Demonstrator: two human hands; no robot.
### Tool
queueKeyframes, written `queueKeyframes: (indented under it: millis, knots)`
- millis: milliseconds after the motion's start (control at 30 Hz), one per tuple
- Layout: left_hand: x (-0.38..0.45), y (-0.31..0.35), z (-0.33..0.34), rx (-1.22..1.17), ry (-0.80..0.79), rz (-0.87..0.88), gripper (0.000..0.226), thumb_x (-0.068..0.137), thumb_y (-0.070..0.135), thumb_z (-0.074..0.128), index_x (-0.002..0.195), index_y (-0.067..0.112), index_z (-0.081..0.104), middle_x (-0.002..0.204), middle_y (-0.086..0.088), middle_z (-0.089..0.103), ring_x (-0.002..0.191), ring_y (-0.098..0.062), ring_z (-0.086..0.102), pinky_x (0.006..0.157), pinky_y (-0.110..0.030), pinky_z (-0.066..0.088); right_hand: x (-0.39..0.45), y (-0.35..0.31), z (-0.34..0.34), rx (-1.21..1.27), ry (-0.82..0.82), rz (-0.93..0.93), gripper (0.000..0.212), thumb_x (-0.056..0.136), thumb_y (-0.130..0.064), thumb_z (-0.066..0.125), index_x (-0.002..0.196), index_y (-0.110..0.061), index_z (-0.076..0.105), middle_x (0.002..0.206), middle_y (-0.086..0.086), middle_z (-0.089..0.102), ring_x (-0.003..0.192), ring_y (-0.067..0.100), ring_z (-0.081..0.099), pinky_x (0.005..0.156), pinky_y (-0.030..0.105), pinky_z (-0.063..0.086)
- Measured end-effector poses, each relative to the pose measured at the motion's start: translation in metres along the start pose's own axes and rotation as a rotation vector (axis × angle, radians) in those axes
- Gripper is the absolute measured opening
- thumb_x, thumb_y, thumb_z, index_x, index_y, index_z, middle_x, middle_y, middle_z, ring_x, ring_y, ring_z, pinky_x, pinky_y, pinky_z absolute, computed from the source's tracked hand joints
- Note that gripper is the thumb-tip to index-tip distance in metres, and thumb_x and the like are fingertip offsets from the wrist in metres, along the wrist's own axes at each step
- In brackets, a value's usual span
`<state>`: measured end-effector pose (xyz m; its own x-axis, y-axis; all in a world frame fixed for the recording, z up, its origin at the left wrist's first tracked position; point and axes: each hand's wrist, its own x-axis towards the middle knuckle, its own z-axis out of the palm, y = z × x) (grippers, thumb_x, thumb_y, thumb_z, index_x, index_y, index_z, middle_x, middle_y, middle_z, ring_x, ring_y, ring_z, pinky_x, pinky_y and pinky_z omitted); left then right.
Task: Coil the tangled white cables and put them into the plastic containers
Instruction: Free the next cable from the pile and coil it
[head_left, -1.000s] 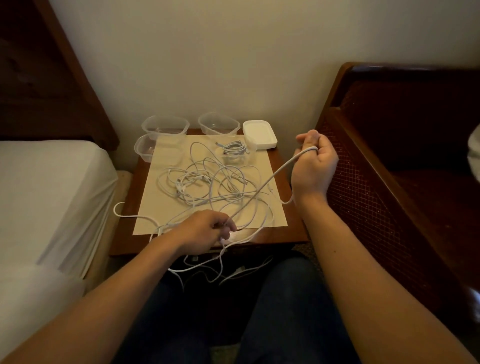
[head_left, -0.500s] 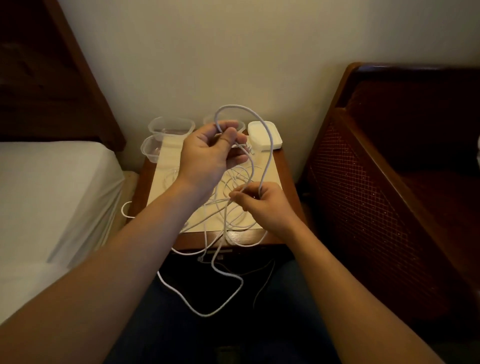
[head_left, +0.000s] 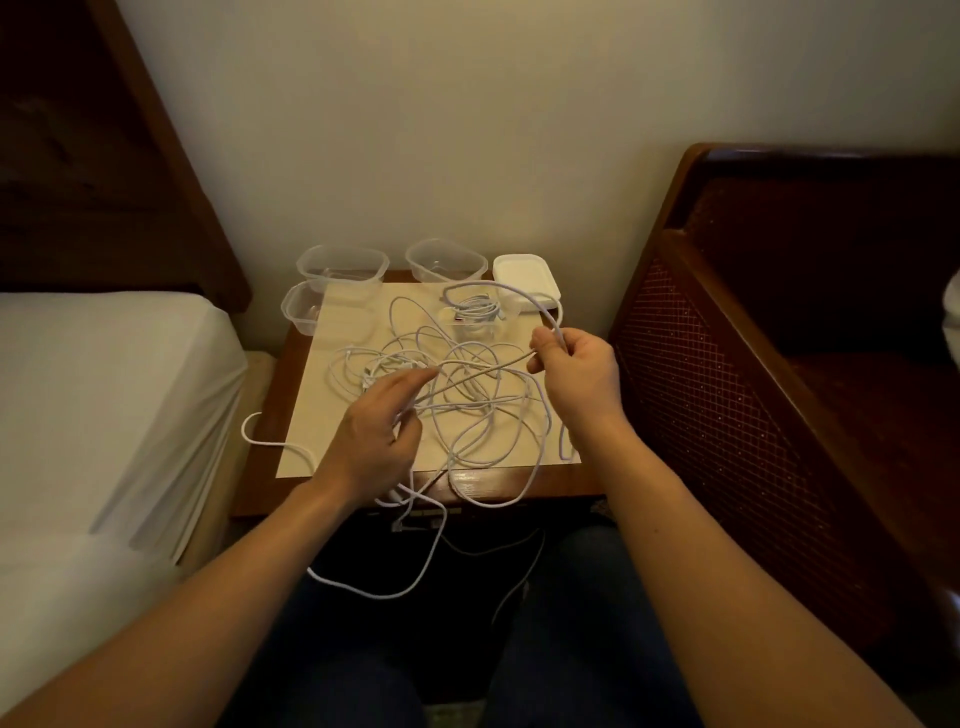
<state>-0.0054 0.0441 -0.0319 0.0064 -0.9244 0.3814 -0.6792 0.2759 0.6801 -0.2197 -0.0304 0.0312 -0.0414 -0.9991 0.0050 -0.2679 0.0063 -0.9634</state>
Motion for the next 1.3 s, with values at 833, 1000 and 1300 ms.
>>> queueKeyframes:
  millis: [833,1000,1300]
  knots:
    - [0.067,0.067,-0.058,-0.384,0.038,-0.324,0.025,0.102,0.034,0.057,0.088,0.019,0.073,0.062,-0.011,0.058,0.060,-0.026,0.045,0.057,-0.036,0.039,-0.011,0.000,0.020,0.129,-0.191,0.000,0.029,0.102,-0.030,0.058,0.075,-0.020,0.062,0.083,0.011,0.072,0.051,0.006,0.046,0.055,0.030,0.035]
    - [0.093,0.080,-0.073,-0.290,0.198,-0.240,0.033,0.102,0.040,0.057,0.082,0.020,0.073,0.067,0.001,0.064,0.059,-0.014,0.053,0.062,-0.030,0.043,-0.014,-0.014,0.020,0.164,-0.206,-0.044,0.031,0.103,-0.035,0.057,0.083,-0.013,0.064,0.071,0.002,0.065,0.049,0.007,0.043,0.049,0.027,0.035]
    - [0.045,0.046,-0.065,0.636,-0.292,-0.386,0.048,0.092,0.030,0.066,0.138,0.021,0.052,0.141,-0.005,0.049,0.126,-0.028,0.050,0.099,-0.044,0.049,-0.028,-0.036,-0.018,-0.164,-0.630,0.235,0.032,0.101,-0.025,0.057,0.088,0.000,0.072,0.057,0.003,0.057,0.042,0.011,0.035,0.043,0.024,0.026]
